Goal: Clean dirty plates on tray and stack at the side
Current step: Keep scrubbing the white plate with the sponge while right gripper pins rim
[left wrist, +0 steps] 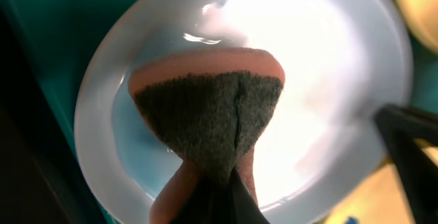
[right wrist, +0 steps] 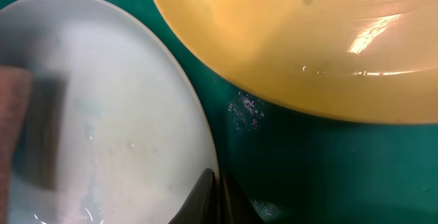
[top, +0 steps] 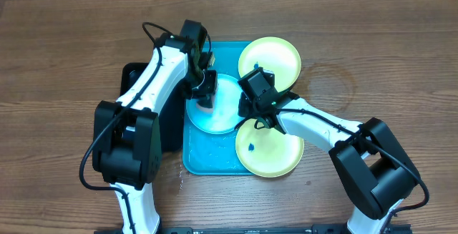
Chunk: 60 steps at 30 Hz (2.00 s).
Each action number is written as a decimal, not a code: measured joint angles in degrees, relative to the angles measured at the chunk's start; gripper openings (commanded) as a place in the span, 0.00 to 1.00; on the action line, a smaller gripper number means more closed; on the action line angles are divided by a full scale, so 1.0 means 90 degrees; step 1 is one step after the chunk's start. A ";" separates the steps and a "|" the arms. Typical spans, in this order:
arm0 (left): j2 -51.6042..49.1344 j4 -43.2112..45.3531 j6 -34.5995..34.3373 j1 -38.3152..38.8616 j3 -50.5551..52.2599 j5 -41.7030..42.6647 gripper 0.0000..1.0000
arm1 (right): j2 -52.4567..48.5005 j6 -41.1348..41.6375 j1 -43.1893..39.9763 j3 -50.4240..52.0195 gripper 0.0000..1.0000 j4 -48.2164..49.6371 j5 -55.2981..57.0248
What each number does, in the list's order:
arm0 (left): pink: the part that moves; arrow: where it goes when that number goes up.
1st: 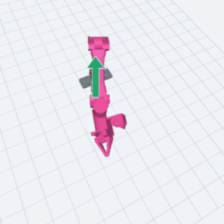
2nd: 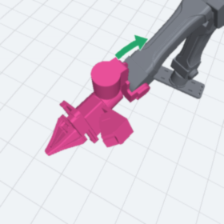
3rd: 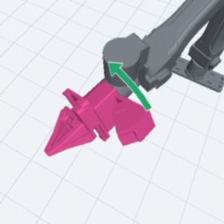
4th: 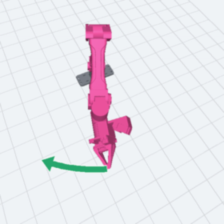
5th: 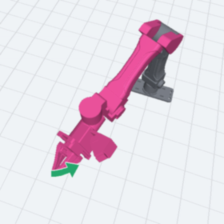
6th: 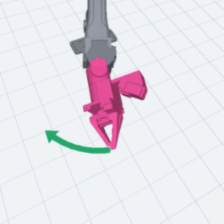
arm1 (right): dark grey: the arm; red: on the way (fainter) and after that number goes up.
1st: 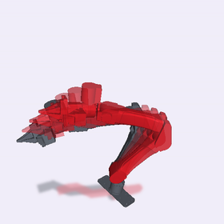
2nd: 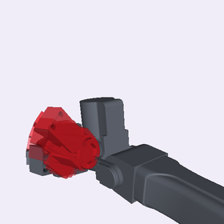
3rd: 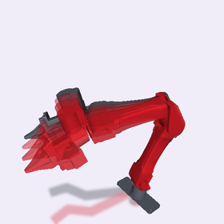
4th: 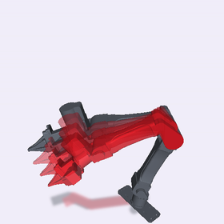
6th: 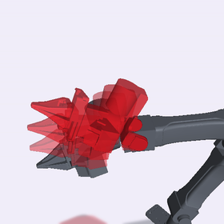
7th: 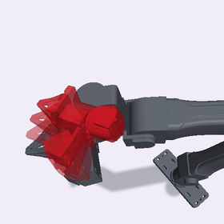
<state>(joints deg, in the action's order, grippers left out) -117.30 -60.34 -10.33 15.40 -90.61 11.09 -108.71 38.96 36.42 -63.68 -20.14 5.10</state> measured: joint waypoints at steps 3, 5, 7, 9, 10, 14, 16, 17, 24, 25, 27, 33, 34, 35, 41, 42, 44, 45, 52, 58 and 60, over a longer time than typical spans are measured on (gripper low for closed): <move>0.0000 0.0335 -0.0075 0.0000 0.0384 -0.0126 0.04 | 0.0000 0.0000 0.0000 0.0000 0.04 0.0002 0.0002; 0.0000 0.0597 -0.0199 0.0000 0.0665 -0.0209 0.04 | -0.0002 0.0000 -0.0002 0.0000 0.04 0.0000 0.0000; 0.0000 0.0806 -0.0359 0.0000 0.0903 -0.0260 0.04 | 0.0000 0.0002 0.0000 0.0000 0.04 0.0000 -0.0017; 0.0039 0.0996 -0.0527 0.0000 0.1064 -0.0262 0.04 | -0.0002 0.0000 0.0000 0.0000 0.04 0.0000 -0.0022; 0.0078 0.1064 -0.0566 0.0000 0.1132 -0.0260 0.04 | 0.0000 0.0000 0.0000 0.0000 0.04 0.0000 -0.0019; 0.0163 0.1212 -0.0624 -0.0002 0.1280 -0.0117 0.04 | 0.0000 0.0000 0.0000 0.0000 0.04 -0.0002 -0.0019; 0.0163 0.1207 -0.0522 -0.0010 0.1285 0.0146 0.04 | -0.0002 0.0000 0.0000 0.0000 0.04 -0.0005 -0.0019; 0.0163 0.1202 -0.0478 -0.0015 0.1285 0.0284 0.04 | 0.0000 0.0000 0.0000 0.0000 0.04 -0.0005 -0.0017; 0.0100 0.0877 -0.0253 0.0000 0.1078 0.1583 0.04 | 0.0000 -0.0002 0.0000 0.0000 0.04 -0.0007 -0.0019; 0.0090 0.0789 -0.0228 0.0000 0.0976 0.1666 0.04 | -0.0002 -0.0002 -0.0002 0.0000 0.04 -0.0005 -0.0022; 0.0087 0.0612 -0.0168 0.0000 0.0709 0.1770 0.04 | 0.0000 0.0000 0.0000 0.0000 0.04 -0.0002 -0.0019; 0.0117 0.0299 -0.0138 0.0039 0.0284 0.1287 0.04 | 0.0000 -0.0002 0.0000 0.0000 0.04 -0.0005 -0.0019; 0.0117 0.0228 -0.0138 0.0044 0.0284 0.1127 0.04 | 0.0000 0.0000 -0.0002 0.0000 0.04 -0.0005 -0.0022; 0.0117 0.0163 -0.0138 0.0044 0.0284 0.0935 0.04 | 0.0000 0.0002 0.0000 0.0000 0.04 -0.0005 -0.0022; 0.0117 0.0143 -0.0192 0.0044 0.0328 -0.0187 0.04 | 0.0000 0.0000 0.0000 0.0000 0.04 -0.0002 -0.0022; 0.0117 0.0155 -0.0197 0.0044 0.0350 -0.0274 0.04 | 0.0000 0.0000 0.0000 0.0000 0.04 -0.0005 -0.0022; 0.0117 0.0204 -0.0221 0.0044 0.0432 -0.0449 0.04 | 0.0000 0.0000 0.0000 0.0000 0.04 -0.0002 -0.0022; 0.0117 0.0231 -0.0228 0.0044 0.0476 -0.0498 0.05 | 0.0000 0.0000 0.0000 0.0000 0.04 -0.0002 -0.0022; 0.0172 0.0901 -0.0340 0.0151 0.1141 -0.0673 0.04 | 0.0000 0.0002 -0.0002 0.0000 0.04 -0.0002 -0.0022; 0.0369 0.1353 -0.0342 0.0209 0.1542 -0.0617 0.04 | 0.0000 0.0000 0.0000 0.0000 0.04 -0.0005 -0.0010; 0.0386 0.1411 -0.0335 0.0209 0.1579 -0.0430 0.04 | 0.0000 0.0000 -0.0005 0.0000 0.04 -0.0010 0.0027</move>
<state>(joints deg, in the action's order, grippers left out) -113.82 -47.64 -13.34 17.28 -76.40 7.22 -108.71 38.96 36.38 -63.68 -20.23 5.34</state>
